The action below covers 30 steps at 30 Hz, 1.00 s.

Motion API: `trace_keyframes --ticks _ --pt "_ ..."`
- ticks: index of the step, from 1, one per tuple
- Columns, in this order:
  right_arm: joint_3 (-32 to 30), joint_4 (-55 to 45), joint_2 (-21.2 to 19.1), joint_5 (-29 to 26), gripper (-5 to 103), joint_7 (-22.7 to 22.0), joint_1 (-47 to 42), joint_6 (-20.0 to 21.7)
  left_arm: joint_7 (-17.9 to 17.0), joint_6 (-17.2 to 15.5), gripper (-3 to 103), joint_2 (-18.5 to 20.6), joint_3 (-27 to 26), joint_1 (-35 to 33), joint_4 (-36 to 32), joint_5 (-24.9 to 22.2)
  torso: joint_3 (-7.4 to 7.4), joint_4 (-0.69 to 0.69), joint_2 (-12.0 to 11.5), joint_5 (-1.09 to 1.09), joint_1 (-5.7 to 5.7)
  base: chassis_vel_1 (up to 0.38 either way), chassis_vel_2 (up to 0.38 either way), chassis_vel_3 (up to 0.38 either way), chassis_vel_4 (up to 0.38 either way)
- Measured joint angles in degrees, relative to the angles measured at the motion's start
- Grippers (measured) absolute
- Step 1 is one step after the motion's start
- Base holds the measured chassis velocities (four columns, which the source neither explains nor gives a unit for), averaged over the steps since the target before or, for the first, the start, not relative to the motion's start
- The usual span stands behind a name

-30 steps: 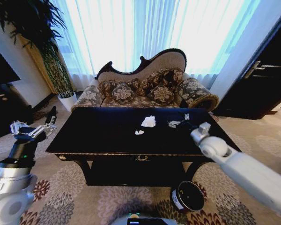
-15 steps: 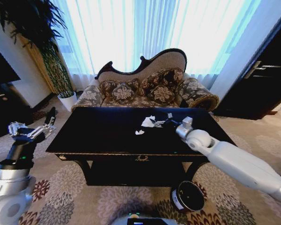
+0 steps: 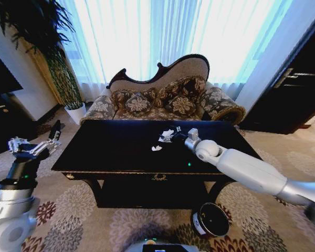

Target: Move to the front of the table and place the trash on the table into the trash bin.

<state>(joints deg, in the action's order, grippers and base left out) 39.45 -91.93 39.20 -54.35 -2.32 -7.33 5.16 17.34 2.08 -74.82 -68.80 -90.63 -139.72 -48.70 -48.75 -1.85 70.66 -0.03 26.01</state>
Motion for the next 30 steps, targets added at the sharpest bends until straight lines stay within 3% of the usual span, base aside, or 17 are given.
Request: trace_keyframes --ticks 7,11,13,15,18,24,27,30 --pt "-1.6 0.05 -1.02 0.06 103 0.81 -2.77 0.02 0.08 0.14 100 0.04 0.28 0.35 0.48 0.43 0.0 -0.02 0.0 0.02 0.0 0.0 0.0 0.0 0.0" --pt "-2.18 -0.27 -1.58 0.05 96 1.1 -3.39 -0.02 0.08 0.14 100 0.14 0.28 0.31 0.48 0.44 0.0 -0.01 0.0 0.02 0.0 0.0 0.0 0.0 0.0" --pt "-2.59 -0.5 -2.15 -0.01 81 1.56 -3.69 -0.19 0.06 0.17 100 0.07 0.27 0.14 0.3 0.47 0.0 -0.02 0.0 0.02 0.0 0.0 0.0 0.0 0.0" --pt "-2.65 -0.52 -2.25 -0.01 81 1.69 -3.72 -0.23 0.06 0.19 100 0.03 0.27 0.1 0.22 0.48 0.0 -0.01 0.0 0.02 0.0 0.0 0.0 0.0 0.0" --pt "-2.79 -0.34 -3.1 0.6 65 2.93 -3.93 -0.57 0.05 0.37 100 -0.25 0.26 -0.13 -0.14 0.45 0.0 -0.01 0.0 0.02 0.0 0.0 0.0 0.0 0.0" --pt "-3.78 -0.95 -3.71 0.91 49 3.7 -5.08 -1.19 0.02 1.03 100 -0.45 0.09 -0.43 -0.12 0.41 0.0 0.0 0.0 0.02 0.0 0.0 0.0 0.0 0.0" --pt "-6.42 -1.81 -4.24 0.85 32 5.73 -7.47 -2.24 -0.19 1.1 100 -0.44 0.02 -0.45 -0.12 0.42 0.0 0.0 0.0 0.0 0.0 0.0 0.0 0.0 0.0" --pt "-8.56 -1.92 -4.32 0.94 27 6.59 -9.71 -3.03 -0.22 1.12 100 -0.4 -0.09 -0.42 -0.31 0.8 0.01 -0.01 0.0 0.0 0.0 0.0 0.0 0.0 0.0"
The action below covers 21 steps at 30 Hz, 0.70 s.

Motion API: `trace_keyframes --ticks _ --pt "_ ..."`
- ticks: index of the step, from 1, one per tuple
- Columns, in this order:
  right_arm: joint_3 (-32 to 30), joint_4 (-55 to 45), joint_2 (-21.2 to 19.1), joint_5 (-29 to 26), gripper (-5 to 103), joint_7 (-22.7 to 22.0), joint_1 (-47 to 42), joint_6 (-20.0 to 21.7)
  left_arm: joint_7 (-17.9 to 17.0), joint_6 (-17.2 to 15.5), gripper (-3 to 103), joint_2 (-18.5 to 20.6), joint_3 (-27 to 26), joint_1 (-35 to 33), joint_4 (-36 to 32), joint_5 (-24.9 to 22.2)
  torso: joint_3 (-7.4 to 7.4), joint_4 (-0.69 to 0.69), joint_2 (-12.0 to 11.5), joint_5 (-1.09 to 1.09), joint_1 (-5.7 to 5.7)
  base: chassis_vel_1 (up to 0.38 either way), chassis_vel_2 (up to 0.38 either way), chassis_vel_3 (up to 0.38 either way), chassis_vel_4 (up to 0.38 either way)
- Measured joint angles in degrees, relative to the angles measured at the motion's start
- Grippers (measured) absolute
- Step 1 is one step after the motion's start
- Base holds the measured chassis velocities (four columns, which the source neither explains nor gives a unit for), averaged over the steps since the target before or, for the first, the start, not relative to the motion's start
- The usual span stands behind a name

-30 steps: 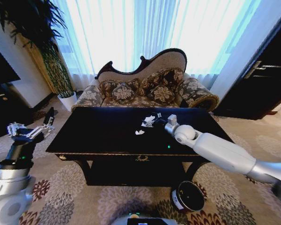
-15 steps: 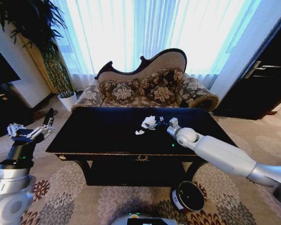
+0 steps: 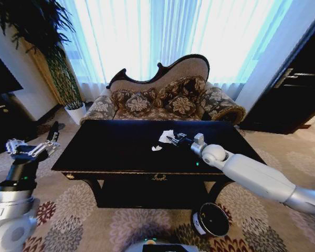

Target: Move to the front of the table and place the trash on the table into the trash bin.

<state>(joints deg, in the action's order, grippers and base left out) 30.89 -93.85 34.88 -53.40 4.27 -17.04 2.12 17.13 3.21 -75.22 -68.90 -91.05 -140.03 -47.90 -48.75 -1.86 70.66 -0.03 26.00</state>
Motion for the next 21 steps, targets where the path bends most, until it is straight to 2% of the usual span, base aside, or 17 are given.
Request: trace_keyframes --ticks 2,3,4,6,11,21 --pt "-2.99 -0.25 -0.22 -0.13 16 0.96 -3.97 -2.32 0.26 0.38 100 0.16 -0.03 0.15 0.3 1.11 -0.01 0.0 0.0 0.04 0.0 0.0 0.0 0.0 0.0" --pt "-2.99 -0.25 -0.22 -0.13 16 0.96 -3.97 -2.32 0.26 0.38 100 0.16 -0.03 0.15 0.3 1.11 -0.01 0.0 0.0 0.04 0.0 0.0 0.0 0.0 0.0" --pt "-3.87 -0.69 -0.6 -0.17 11 1.53 -5.14 -2.94 0.28 0.39 100 0.28 0.04 0.24 0.46 1.23 0.0 0.01 -0.01 0.03 0.0 0.0 0.0 0.0 0.0" --pt "-6.4 -2.44 -1.78 -0.17 2 4.17 -8.32 -4.14 0.22 0.11 100 0.81 0.31 0.45 0.56 1.44 0.0 -0.02 0.0 0.02 0.0 0.0 0.0 0.0 0.0" --pt "-9.97 -5.2 -2.67 -0.08 0 6.77 -12.27 -5.08 0.18 -0.85 100 0.52 1.17 0.32 -0.43 2.31 0.0 -0.01 0.0 0.02 -0.01 0.0 0.0 0.0 0.0" --pt "-10.5 -5.01 -2.26 0.01 0 7.08 -12.7 -5.96 0.18 -0.7 100 -0.15 0.51 -0.78 -0.9 2.59 0.0 0.01 0.0 0.01 0.0 0.0 0.0 0.0 0.0"
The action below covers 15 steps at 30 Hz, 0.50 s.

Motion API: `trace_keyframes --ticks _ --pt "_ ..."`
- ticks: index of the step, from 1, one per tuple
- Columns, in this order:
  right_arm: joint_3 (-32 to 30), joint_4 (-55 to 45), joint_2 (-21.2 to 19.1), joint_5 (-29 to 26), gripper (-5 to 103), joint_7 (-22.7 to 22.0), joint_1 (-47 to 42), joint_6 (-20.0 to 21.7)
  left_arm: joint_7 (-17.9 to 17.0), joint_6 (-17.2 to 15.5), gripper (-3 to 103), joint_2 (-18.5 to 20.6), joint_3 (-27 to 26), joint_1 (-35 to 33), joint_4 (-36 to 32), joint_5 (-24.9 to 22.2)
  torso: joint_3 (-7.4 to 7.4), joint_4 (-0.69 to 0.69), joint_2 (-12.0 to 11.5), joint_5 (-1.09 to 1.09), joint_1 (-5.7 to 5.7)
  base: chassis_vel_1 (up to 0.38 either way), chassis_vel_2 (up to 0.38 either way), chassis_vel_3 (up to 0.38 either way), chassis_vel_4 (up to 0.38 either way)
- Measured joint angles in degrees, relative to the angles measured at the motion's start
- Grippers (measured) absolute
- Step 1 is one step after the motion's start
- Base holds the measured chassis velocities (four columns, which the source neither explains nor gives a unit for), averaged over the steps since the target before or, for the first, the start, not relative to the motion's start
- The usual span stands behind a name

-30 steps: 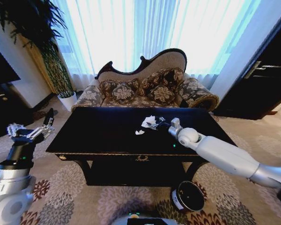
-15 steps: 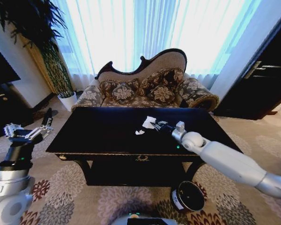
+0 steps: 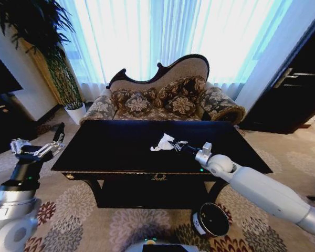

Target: Move to the front of the table and place the trash on the table into the trash bin.

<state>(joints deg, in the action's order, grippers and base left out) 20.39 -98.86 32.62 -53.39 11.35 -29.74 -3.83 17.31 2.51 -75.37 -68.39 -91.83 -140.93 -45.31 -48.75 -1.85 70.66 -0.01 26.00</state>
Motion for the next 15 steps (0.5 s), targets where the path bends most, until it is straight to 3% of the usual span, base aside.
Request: trace_keyframes --ticks 9,15 --pt "-4.87 -0.58 -1.56 -1.04 0 0.68 -3.03 -1.25 -0.04 -0.26 100 -0.58 0.53 -0.02 -0.52 0.45 0.0 -0.01 0.0 0.01 0.0 0.0 0.0 0.0 0.0" --pt "-13.84 -3.53 -3.01 -3.99 0 1.96 -9.44 -2.79 -0.27 -0.22 100 -1.72 0.75 -0.87 -0.51 0.9 0.0 -0.01 0.0 -0.01 0.0 0.0 0.0 0.0 0.0"
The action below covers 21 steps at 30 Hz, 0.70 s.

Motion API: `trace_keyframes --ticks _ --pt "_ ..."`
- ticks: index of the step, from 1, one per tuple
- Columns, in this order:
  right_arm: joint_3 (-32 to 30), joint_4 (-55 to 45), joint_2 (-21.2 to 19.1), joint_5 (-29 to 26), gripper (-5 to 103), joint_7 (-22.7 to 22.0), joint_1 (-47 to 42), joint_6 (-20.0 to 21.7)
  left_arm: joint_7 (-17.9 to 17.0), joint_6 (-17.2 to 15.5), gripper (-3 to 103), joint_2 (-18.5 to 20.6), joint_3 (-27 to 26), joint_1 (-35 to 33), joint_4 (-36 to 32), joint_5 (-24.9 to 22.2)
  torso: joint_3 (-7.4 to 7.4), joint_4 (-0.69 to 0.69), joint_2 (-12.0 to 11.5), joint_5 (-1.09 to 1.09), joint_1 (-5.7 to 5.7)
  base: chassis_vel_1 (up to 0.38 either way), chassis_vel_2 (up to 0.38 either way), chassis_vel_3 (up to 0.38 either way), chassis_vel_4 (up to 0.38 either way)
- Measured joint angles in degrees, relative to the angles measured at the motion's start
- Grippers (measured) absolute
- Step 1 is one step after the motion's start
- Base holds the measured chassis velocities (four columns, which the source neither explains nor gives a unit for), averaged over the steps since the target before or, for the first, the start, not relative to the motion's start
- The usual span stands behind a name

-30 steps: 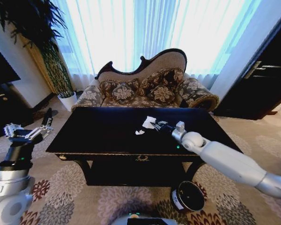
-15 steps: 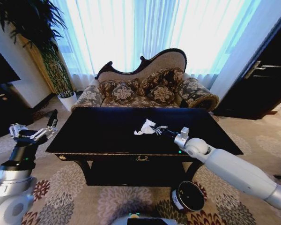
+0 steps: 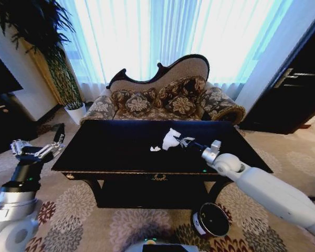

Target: Move to the front of the table and place the trash on the table into the trash bin.

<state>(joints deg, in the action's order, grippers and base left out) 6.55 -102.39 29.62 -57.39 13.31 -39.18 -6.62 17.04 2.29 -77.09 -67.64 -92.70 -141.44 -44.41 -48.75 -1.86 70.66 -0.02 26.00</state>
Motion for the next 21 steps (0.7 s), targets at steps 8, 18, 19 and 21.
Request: trace_keyframes --ticks 8,18,19,21 --pt "-6.76 -0.93 -0.83 -2.38 0 0.59 -5.0 -0.75 0.0 0.2 100 -0.56 -0.11 -0.63 -1.0 -0.06 0.0 0.0 0.0 0.02 0.01 0.0 0.0 0.0 0.0" --pt "-19.63 -3.68 -2.32 -13.98 0 17.1 -20.29 -5.21 -0.05 0.66 100 -0.72 -0.61 -0.51 -1.43 -1.4 0.0 -0.01 0.0 0.01 0.0 0.0 0.0 0.0 0.0" --pt "-20.11 -3.81 -2.28 -14.76 0 19.67 -21.12 -5.86 -0.05 0.68 100 -1.0 -0.57 -0.51 -1.55 -1.44 0.0 -0.01 0.0 0.01 0.0 0.0 0.0 0.0 0.0" --pt "-20.66 -4.14 -2.07 -15.34 0 21.39 -21.9 -6.26 -0.05 0.72 100 -1.22 -0.6 -0.56 -1.66 -1.54 0.0 0.0 0.0 0.0 0.0 0.0 0.0 0.0 0.0"
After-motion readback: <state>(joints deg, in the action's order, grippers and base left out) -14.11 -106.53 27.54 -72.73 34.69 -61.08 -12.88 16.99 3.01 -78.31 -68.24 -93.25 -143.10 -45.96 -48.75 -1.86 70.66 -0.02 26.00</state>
